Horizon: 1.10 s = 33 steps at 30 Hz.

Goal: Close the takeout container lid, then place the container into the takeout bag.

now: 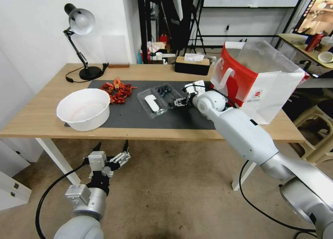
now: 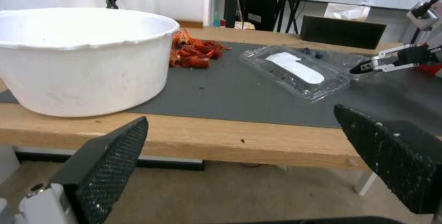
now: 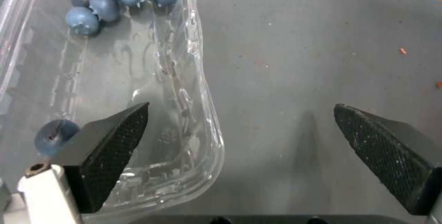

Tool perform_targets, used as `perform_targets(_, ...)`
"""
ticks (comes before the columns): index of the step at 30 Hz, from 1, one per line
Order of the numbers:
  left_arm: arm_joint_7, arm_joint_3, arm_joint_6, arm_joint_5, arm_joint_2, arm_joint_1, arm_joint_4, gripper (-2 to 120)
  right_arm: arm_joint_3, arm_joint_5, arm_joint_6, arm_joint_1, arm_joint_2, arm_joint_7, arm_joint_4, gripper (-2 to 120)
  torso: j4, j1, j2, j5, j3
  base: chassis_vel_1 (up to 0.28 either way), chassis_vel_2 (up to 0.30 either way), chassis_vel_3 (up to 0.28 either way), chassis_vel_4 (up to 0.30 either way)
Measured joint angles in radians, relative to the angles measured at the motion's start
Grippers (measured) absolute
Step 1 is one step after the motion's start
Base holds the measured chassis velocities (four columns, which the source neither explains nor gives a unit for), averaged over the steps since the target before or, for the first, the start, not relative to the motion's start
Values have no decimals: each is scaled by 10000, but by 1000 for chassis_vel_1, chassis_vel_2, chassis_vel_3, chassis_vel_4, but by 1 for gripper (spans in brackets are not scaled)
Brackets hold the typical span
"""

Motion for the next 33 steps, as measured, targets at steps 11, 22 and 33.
perform_targets(11,-8,-8,-53,28,13,-9,15,100,-120,666,-7,-53,-92,948,318,100,0,0,0,0,0,0,0,0,0)
perform_targets(22,-20,-8,-104,45,32,-8,11,100,-239,1268,-11,-107,-190,1651,618,100,0,0,0,0,0,0,0,0,0)
perform_targets(33,-35,-18,-126,64,79,-15,-35,100,-427,2253,-11,-175,-318,3008,1282,100,1,0,0,0,0,0,0,0,0)
